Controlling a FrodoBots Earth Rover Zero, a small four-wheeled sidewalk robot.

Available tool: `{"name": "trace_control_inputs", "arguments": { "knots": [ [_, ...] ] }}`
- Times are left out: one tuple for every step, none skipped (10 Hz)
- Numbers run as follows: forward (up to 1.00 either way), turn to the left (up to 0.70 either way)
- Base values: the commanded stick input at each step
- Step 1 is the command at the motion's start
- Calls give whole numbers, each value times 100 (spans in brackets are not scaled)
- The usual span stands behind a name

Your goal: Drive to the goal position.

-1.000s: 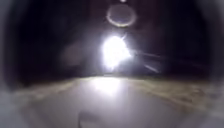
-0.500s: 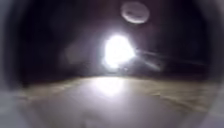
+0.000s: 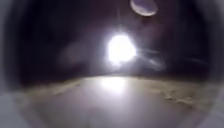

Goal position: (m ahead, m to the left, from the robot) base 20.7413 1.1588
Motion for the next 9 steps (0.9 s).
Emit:
{"name": "trace_control_inputs", "arguments": {
  "knots": [
    [85,0],
    [85,0],
    [85,0],
    [85,0],
    [85,0],
    [85,0],
    [85,0],
    [85,0],
    [85,0]
  ]
}}
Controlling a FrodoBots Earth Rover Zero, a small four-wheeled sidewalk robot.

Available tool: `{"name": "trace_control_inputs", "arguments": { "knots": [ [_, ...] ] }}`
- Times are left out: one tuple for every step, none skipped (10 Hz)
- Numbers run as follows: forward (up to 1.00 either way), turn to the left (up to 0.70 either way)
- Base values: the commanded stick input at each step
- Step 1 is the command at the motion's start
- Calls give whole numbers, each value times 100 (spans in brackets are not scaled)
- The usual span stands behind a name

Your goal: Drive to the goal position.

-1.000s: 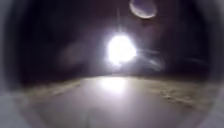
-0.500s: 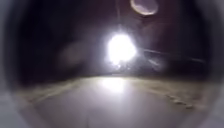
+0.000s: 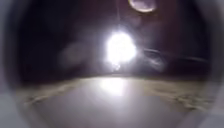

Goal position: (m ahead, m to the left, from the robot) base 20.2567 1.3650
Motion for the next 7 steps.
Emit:
{"name": "trace_control_inputs", "arguments": {
  "knots": [
    [85,0],
    [85,0],
    [85,0],
    [85,0],
    [85,0],
    [85,0],
    [85,0]
  ]
}}
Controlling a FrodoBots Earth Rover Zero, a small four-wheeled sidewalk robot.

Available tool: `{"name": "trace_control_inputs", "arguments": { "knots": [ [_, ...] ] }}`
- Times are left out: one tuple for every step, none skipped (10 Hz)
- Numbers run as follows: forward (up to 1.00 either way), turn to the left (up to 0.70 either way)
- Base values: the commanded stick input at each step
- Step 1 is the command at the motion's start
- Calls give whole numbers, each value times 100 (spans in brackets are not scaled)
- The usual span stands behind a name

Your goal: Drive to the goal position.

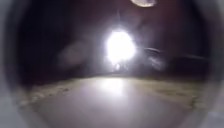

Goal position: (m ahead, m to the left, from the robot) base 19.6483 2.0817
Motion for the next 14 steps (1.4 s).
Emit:
{"name": "trace_control_inputs", "arguments": {
  "knots": [
    [85,0],
    [85,0],
    [85,0],
    [85,0],
    [85,0],
    [85,0],
    [85,0],
    [85,0],
    [85,0],
    [85,0],
    [85,0],
    [85,0],
    [85,0],
    [85,0]
  ]
}}
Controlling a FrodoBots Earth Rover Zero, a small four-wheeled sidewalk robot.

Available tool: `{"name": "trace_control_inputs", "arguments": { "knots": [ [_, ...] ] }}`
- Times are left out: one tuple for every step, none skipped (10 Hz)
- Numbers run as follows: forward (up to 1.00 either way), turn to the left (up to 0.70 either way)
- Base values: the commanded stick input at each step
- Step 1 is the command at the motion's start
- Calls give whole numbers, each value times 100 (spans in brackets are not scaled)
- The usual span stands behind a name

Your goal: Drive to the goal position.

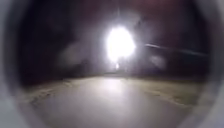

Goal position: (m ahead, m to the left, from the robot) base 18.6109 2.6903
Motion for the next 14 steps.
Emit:
{"name": "trace_control_inputs", "arguments": {
  "knots": [
    [85,0],
    [85,0],
    [85,0],
    [85,0],
    [85,0],
    [85,0],
    [85,0],
    [85,0],
    [85,0],
    [85,0],
    [85,0],
    [85,0],
    [85,0],
    [85,0]
  ]
}}
